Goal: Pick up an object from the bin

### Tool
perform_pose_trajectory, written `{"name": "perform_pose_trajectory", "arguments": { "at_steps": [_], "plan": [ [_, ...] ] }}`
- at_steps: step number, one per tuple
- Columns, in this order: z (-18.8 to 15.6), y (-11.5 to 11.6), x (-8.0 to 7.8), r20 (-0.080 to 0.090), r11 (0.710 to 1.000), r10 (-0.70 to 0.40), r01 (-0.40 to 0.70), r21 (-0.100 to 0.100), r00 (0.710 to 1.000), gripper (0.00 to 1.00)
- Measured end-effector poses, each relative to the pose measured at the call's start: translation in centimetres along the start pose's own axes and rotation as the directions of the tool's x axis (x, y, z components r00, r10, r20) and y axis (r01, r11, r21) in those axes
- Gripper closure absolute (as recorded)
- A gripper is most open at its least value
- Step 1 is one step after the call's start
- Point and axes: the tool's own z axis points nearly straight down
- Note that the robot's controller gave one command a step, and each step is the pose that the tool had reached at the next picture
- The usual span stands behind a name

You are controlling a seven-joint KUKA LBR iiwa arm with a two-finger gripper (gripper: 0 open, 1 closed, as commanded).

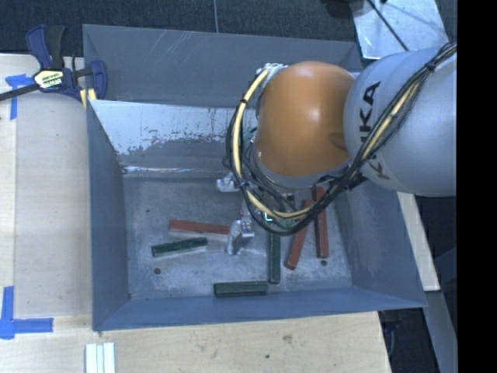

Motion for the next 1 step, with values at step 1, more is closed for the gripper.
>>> {"name": "perform_pose_trajectory", "arguments": {
  "at_steps": [1],
  "plan": [
    [-0.39,-0.01,-0.17,0.008,1.0,0.002,-0.002,-0.002,1.0,0.0]
  ]
}}
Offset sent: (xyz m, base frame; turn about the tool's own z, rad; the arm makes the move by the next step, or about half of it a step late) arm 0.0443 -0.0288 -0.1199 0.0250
